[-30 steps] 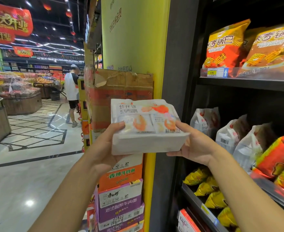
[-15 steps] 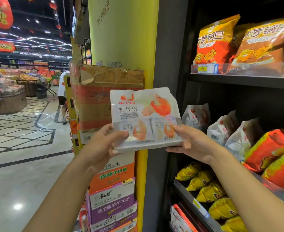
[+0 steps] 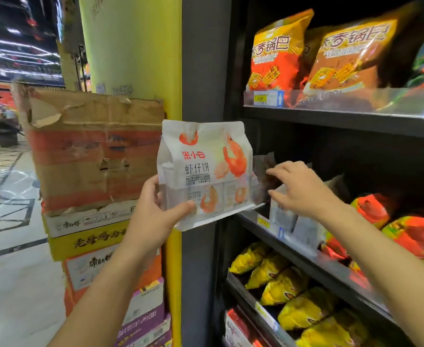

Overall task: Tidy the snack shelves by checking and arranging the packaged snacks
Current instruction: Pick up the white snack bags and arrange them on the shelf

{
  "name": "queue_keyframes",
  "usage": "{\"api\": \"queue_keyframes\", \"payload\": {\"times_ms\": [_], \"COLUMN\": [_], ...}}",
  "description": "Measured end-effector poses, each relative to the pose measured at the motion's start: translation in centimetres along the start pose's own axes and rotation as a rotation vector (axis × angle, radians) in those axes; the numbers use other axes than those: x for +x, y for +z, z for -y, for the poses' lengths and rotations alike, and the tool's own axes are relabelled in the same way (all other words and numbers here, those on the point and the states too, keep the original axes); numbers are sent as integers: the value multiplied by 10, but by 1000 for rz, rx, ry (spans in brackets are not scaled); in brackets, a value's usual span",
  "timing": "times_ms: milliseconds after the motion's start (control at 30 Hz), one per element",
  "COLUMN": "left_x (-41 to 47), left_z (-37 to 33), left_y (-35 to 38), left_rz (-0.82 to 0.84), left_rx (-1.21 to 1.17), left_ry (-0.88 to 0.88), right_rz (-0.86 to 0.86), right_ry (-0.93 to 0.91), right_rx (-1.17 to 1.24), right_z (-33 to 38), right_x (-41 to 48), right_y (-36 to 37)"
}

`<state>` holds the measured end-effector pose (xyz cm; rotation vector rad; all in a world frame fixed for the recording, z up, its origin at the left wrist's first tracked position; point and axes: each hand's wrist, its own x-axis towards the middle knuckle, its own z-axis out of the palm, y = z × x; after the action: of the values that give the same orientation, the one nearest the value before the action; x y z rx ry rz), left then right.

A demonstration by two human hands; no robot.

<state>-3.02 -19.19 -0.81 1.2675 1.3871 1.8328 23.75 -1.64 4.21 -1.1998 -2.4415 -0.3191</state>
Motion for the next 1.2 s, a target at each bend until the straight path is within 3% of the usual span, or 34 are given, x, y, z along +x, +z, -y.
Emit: {"api": "queue_keyframes", "payload": {"times_ms": [133, 300, 633, 1200], "left_x": [28, 60, 92, 145], "left_z": [17, 41, 87, 139], "left_y": [36, 73, 124, 204], "left_rz": [-5, 0, 13, 220], "left_rx": [35, 14, 41, 110], "left_ry": [40, 38, 84, 122], "right_rz": [169, 314, 281, 254], "right_ry": [-3, 42, 57, 143], "right_rx": [-294, -289, -241, -254], "right_z": [-29, -47, -72, -73], "right_x": [19, 27, 8, -15], "right_y": [4, 8, 21, 20]}}
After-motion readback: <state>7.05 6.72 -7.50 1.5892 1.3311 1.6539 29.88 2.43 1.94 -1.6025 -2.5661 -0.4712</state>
